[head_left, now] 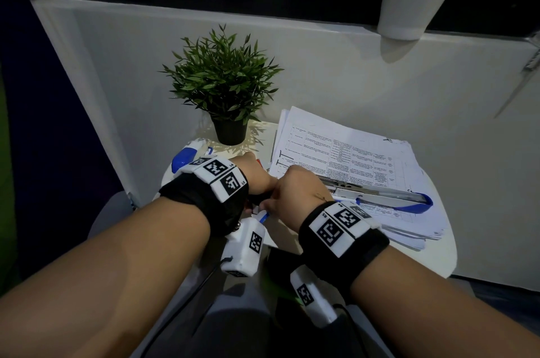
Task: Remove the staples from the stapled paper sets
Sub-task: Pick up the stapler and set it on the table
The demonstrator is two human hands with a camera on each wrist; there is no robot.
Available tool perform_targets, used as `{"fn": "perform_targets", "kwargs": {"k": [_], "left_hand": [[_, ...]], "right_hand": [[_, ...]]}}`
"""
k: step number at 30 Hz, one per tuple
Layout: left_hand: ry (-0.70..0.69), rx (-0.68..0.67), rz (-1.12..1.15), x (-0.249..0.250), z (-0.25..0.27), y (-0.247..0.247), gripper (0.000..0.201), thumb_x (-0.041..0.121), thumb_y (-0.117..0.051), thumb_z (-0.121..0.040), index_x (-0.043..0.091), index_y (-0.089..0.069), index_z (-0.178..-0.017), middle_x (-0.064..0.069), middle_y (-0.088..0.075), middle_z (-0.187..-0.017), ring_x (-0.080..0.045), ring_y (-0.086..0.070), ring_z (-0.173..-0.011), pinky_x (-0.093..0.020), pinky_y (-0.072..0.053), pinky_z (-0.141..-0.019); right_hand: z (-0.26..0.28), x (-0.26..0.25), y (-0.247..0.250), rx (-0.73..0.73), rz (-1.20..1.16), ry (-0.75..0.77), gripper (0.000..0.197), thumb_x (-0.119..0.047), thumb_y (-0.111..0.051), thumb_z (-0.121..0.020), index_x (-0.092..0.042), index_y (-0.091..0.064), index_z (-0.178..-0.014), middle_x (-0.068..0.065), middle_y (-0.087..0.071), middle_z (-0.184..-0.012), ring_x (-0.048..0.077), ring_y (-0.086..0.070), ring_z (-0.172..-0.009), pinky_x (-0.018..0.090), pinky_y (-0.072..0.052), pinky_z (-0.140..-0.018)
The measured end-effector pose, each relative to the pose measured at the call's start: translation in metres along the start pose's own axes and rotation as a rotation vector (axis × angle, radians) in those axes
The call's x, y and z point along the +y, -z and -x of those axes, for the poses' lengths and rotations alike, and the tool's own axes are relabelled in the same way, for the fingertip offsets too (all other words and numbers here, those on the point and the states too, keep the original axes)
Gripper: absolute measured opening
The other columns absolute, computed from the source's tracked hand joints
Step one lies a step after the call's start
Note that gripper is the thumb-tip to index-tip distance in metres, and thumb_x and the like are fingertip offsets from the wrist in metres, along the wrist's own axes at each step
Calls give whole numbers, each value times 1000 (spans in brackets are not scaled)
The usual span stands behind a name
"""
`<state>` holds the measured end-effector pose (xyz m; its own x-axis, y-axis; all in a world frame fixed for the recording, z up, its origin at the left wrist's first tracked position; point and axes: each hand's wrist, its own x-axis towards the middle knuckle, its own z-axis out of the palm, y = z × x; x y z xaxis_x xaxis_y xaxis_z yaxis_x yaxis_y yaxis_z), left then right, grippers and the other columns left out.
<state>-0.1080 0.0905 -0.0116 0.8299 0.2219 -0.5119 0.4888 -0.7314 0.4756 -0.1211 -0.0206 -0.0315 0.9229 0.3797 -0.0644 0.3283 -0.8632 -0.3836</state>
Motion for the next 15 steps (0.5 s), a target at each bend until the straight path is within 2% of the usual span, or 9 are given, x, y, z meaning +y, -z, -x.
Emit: {"fn": "perform_targets", "kwargs": {"k": [3,5,8,10,15], "left_hand": [[6,20,-13,-1,-1,1,71,28,-70,-74,11,-31,-129,-18,-63,-102,-31,-68,-84,-46,-57,-78],[10,25,15,-2,-2,1,69,27,-73,-73,11,-33,-127,-16,-63,-101,-30,-68,-81,-45,-58,-75],[21,18,88,-3,-1,1,69,24,-73,-72,13,-33,-127,-15,-63,-96,-30,-67,-73,-43,-58,-72],[13,26,105,-3,-1,1,65,24,-71,-72,11,-35,-124,-16,-65,-94,-31,-69,-78,-45,-57,-75],[-50,22,135,0,-1,1,42,27,-64,-67,-1,-61,-98,-19,-71,-81,-33,-70,-75,-42,-56,-76]], "right_hand": [[-2,-2,-3,-17,47,12,38,-31,-71,-81,-10,-66,-112,6,-37,-96,30,-49,-108,29,-36,-73],[1,-1,-6,8,88,29,32,-24,-63,-87,-10,-63,-115,7,-37,-101,30,-44,-111,30,-36,-76],[7,-1,-9,67,89,48,26,-23,-57,-89,-10,-63,-111,6,-35,-100,29,-41,-109,29,-33,-74],[11,-1,-10,95,65,53,26,-25,-55,-90,-8,-63,-108,7,-40,-108,29,-38,-110,28,-32,-75],[20,-3,-6,169,52,61,33,-35,-56,-88,-13,-61,-111,3,-39,-120,25,-34,-113,27,-31,-75]]}}
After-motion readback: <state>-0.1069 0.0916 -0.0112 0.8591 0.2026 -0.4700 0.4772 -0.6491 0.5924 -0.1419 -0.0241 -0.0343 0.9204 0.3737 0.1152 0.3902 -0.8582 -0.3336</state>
